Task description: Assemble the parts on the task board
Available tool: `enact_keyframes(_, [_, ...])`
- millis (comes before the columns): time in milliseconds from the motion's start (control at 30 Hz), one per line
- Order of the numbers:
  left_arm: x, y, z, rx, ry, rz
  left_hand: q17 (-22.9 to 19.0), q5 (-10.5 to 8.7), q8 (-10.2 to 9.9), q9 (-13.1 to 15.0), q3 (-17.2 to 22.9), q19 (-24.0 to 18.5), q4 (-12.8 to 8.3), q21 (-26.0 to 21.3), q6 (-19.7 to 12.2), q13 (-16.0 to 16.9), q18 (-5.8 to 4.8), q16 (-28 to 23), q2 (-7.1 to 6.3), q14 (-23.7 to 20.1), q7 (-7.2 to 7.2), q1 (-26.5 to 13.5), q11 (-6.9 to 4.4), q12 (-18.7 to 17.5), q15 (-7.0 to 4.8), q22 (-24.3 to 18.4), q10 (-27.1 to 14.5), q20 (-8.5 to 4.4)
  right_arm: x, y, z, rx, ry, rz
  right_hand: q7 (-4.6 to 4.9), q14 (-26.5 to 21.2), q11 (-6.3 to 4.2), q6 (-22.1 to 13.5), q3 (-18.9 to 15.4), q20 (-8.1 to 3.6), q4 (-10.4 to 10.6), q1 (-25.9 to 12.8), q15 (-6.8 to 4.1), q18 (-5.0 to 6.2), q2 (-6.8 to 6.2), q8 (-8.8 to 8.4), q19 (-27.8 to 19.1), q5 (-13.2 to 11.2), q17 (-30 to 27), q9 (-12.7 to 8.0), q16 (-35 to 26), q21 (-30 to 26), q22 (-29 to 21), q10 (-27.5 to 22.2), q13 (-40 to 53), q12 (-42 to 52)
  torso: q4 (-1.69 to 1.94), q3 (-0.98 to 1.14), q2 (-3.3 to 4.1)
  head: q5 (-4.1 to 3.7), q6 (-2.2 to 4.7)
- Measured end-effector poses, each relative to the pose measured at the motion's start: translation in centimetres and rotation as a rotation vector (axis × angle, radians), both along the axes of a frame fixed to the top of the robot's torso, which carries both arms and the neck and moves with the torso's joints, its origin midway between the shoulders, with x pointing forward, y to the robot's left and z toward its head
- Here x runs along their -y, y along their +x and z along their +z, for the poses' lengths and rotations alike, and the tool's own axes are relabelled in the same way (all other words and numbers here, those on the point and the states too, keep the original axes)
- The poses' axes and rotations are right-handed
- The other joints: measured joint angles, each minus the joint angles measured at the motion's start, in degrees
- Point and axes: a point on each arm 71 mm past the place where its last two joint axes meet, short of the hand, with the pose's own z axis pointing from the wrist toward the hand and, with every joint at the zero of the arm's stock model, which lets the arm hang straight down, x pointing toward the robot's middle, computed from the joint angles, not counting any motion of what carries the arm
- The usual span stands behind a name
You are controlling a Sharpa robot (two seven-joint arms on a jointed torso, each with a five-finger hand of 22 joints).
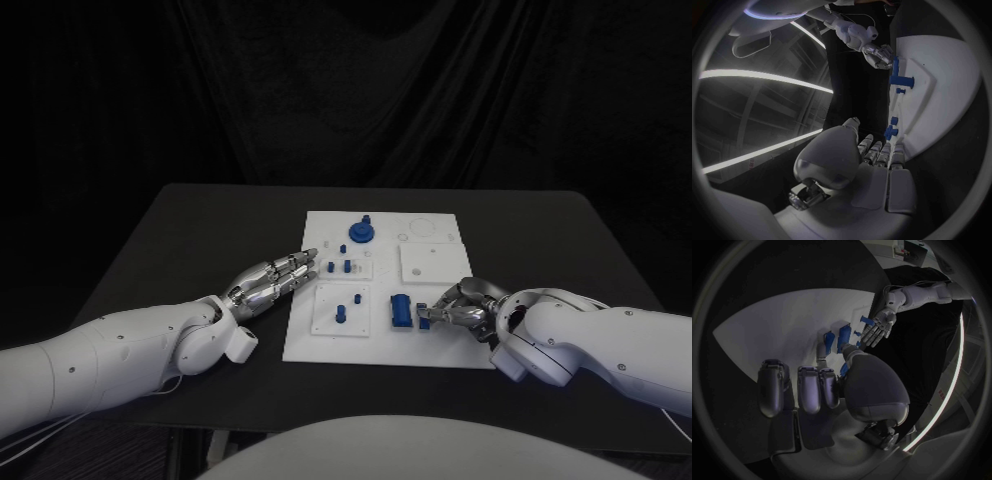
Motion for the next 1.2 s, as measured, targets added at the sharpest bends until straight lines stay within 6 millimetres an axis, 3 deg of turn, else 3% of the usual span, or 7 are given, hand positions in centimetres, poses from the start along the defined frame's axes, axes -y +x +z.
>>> enact_keyframes(67, [0.0, 0.0, 0.0, 0.0, 0.0, 0.0, 0.0, 0.0, 0.0, 0.0, 0.0, 0.0, 0.0, 0.0, 0.0, 0.0, 0.0, 0.0, 0.0, 0.0, 0.0, 0.0, 0.0, 0.0, 0.0, 0.0, 0.0, 0.0, 0.1, 0.0, 0.0, 0.0, -0.001, -0.001, 0.0, 0.0, 0.0, 0.0, -0.8, 0.0, 0.7, -0.8, 0.02, 0.0, -0.09, 0.0, 0.0, -2.3, 0.0, -0.1, 0.0, -0.2, 0.0, 0.0, 0.0, 0.0, 0.0, 0.0, 0.01, 0.01, 0.0])
enact_keyframes(133, [0.0, 0.0, 0.0, 0.0, -0.001, 0.0, 0.0, 0.0, 0.0, 0.0, 0.0, 0.0, 0.0, 0.0, 0.0, 0.0, 0.0, 0.0, 0.0, 0.0, 0.0, 0.0, 0.0, 0.0, 0.0, 0.0, 0.0, 0.0, 0.1, 0.0, 0.0, 0.0, -0.001, -0.003, 0.0, 0.0, 0.0, 0.0, -1.9, 0.0, 1.0, -1.6, 0.02, 0.0, -0.1, 0.31, 0.0, -2.3, 0.0, -0.1, 0.0, -0.2, 0.0, 0.0, 0.0, 0.0, 0.0, 0.0, 0.02, 0.01, 0.0])
enact_keyframes(433, [0.0, -0.1, 0.0, -0.001, -0.002, 0.0, 0.0, 0.27, 0.0, 0.0, 0.0, 0.0, 0.0, 0.0, 0.0, 0.0, 0.0, 0.0, 0.0, 0.0, 0.0, 0.0, 0.0, 0.0, 0.0, 0.0, 0.0, -0.01, 0.9, -0.2, 0.4, 0.034, -0.006, -0.014, -0.07, 0.0, 0.0, -0.1, -3.0, 0.0, -0.3, 0.2, 0.02, 0.0, 0.76, 0.98, 0.0, 3.4, 0.0, -0.1, 0.0, -0.2, 0.0, 0.0, 0.0, 0.0, 0.01, -0.01, 0.02, 0.19, 0.0])
enact_keyframes(600, [-0.1, -0.1, 0.0, -0.001, -0.002, 0.0, 0.0, 0.27, 0.0, 0.0, 0.2, 0.0, -0.2, 0.0, 0.0, 0.0, 0.0, 0.0, 0.0, 0.0, 0.0, 0.0, 0.0, 0.0, 0.0, 0.0, 0.0, -0.02, 1.5, -0.4, 0.7, 0.066, -0.012, 0.0, -0.2, 0.0, 0.0, -0.2, -3.3, 0.0, -1.5, 2.5, 0.02, 0.0, 0.78, 1.68, 0.0, 4.0, 0.0, 0.1, 0.0, -0.2, 0.0, 0.0, 0.0, 0.0, 0.0, 0.0, 0.03, 0.34, 0.0])
enact_keyframes(833, [-0.1, -0.1, 0.0, -0.002, -0.002, 0.001, 0.0, 0.27, 0.0, 0.0, 0.2, 0.0, -0.2, 0.1, 0.0, 0.0, 0.0, 0.0, 0.0, 0.0, 0.0, 0.0, 0.0, 0.0, 0.0, 0.0, 0.0, -0.03, 1.8, -1.0, 1.0, 0.103, -0.029, 0.041, -0.47, 0.0, 0.0, -0.5, -6.0, 0.0, -0.9, 2.7, 0.02, 0.0, 0.52, 4.84, 0.0, -2.5, 0.0, 2.0, 0.0, -0.2, 0.0, 0.0, 0.0, 0.0, -0.04, 0.0, 0.03, 0.05, 0.0])
enact_keyframes(1067, [-0.1, -0.1, 0.0, -0.002, -0.002, 0.001, 0.0, 0.27, 0.0, 0.0, 0.2, 0.0, -0.2, 0.1, 0.0, 0.0, 0.0, 0.0, 0.0, 0.0, 0.0, 0.0, 0.0, 0.0, 0.0, 0.0, 0.0, -0.04, 1.9, -1.5, 0.7, 0.107, -0.046, 0.071, -0.82, 0.0, 0.0, -0.8, -7.9, 0.0, -0.2, 2.7, 0.02, 0.0, 0.52, 7.74, 0.0, -5.6, 0.0, 3.8, 0.0, -0.2, 0.0, 0.0, 0.0, 0.0, -0.03, 0.0, 0.0, -0.01, 0.0])
enact_keyframes(1200, [-0.1, -0.2, 0.0, -0.002, -0.002, 0.001, 0.0, 0.27, 0.0, 0.0, 0.2, 0.0, -0.2, 0.1, 0.0, 0.0, 0.0, 0.0, 0.0, 0.0, 0.0, 0.0, 0.0, 0.0, 0.0, -0.1, 0.0, -0.04, 1.8, -1.7, 0.4, 0.103, -0.053, 0.083, -1.53, 0.0, -0.65, -0.7, -9.5, -0.34, -0.1, 3.5, -0.61, 0.0, 1.28, 10.7, 0.1, -8.2, 0.0, 5.9, 0.0, -0.2, 0.0, 0.0, 0.0, 0.0, -0.07, 0.0, -0.02, 0.22, 0.0])
